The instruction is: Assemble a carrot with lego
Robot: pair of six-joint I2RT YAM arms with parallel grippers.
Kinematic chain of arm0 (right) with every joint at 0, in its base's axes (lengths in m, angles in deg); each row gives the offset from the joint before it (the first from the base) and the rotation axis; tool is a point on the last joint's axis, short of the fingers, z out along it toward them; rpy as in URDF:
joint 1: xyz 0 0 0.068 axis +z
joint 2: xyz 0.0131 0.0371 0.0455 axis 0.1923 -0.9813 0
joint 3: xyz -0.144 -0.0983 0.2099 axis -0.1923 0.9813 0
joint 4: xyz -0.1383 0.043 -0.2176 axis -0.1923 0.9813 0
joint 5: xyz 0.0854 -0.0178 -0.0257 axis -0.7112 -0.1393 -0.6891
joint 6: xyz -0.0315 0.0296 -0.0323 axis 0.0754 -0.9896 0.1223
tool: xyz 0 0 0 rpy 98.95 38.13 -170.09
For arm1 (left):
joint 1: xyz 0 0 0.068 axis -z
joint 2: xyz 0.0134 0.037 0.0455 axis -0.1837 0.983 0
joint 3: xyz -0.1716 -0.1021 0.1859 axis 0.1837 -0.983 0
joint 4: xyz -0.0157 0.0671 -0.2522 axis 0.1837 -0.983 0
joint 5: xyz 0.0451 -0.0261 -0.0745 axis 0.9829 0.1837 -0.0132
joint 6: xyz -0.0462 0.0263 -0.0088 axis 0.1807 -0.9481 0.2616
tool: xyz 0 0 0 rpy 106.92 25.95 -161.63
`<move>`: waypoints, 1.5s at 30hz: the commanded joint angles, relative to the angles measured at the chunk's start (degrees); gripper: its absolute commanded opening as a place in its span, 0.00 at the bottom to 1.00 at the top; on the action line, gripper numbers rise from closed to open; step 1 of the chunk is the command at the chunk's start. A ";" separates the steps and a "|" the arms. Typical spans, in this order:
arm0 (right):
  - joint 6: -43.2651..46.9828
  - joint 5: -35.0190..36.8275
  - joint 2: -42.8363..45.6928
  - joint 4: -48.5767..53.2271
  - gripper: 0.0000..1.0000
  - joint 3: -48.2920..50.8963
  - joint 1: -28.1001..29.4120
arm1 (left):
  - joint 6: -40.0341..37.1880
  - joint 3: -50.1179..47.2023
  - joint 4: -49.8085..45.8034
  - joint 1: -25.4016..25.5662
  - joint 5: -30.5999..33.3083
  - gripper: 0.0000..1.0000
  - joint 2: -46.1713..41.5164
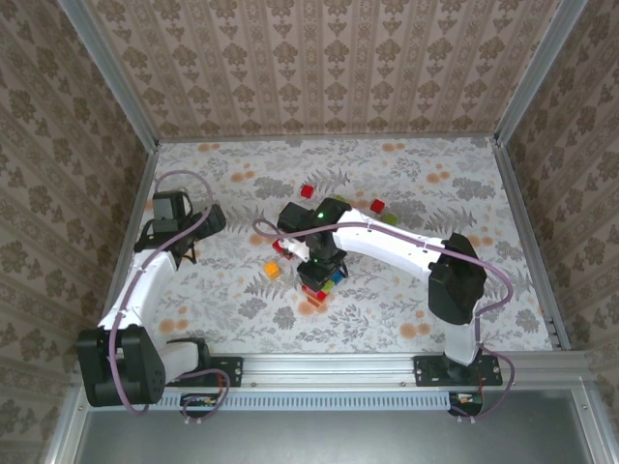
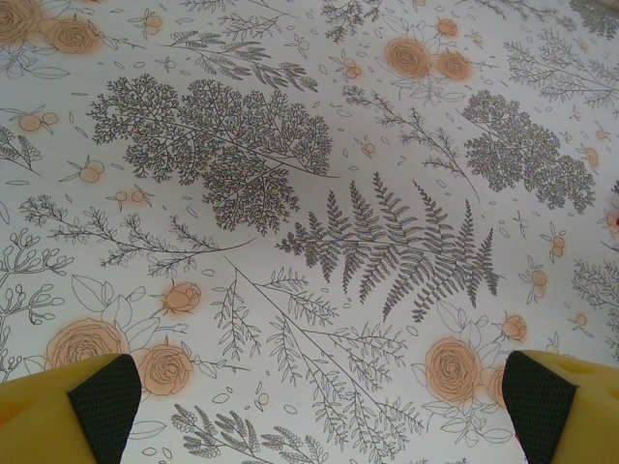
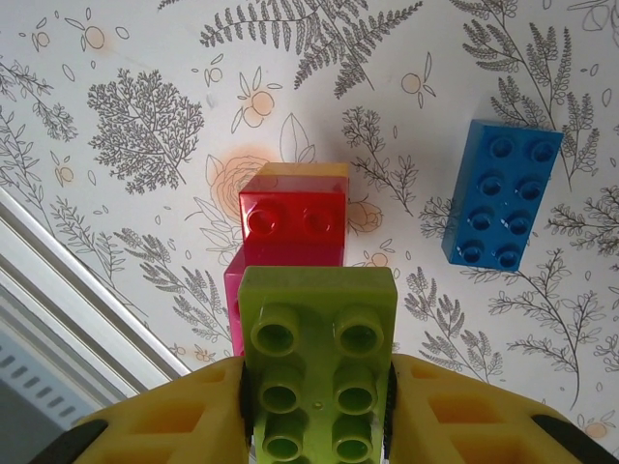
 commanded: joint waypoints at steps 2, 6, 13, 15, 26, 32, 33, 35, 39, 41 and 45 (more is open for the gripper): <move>1.12 -1.49 -1.42 1.69 0.36 -1.99 0.68 | -1.06 1.59 -0.80 0.26 -0.26 1.00 -0.43; 1.25 -1.64 -1.98 1.61 0.36 -2.00 0.86 | -1.03 1.60 -0.87 0.26 -0.20 1.00 -0.46; 1.23 -2.02 -2.37 1.30 0.36 -2.24 0.93 | -1.02 1.65 -0.88 0.30 -0.17 1.00 -0.30; 1.22 -2.12 -2.50 1.30 0.36 -2.26 1.01 | -1.06 1.66 -0.75 0.26 -0.25 1.00 -0.26; 1.14 -2.26 -3.24 1.21 0.36 -2.57 1.21 | -1.04 1.72 -0.82 0.30 -0.26 1.00 -0.25; 1.14 -1.83 -3.91 1.48 0.35 -2.24 1.50 | -1.09 1.69 -0.84 0.29 -0.17 1.00 -0.38; 1.14 -1.73 -3.89 1.54 0.35 -2.10 1.46 | -1.16 1.67 -0.86 0.23 -0.17 1.00 -0.38; 1.22 -1.82 -3.77 1.64 0.35 -1.69 1.53 | -1.10 1.68 -0.82 0.23 -0.26 1.00 -0.37; 1.39 -1.08 -3.71 2.11 0.35 -0.94 1.80 | -1.01 1.70 -0.82 0.27 -0.26 1.00 -0.30; 1.41 -0.51 -3.97 2.32 0.35 -0.53 1.81 | -1.08 1.67 -0.85 0.26 -0.26 1.00 -0.33; 1.32 -0.41 -4.64 2.26 0.35 -0.13 2.05 | -1.00 1.61 -0.88 0.24 -0.31 1.00 -0.40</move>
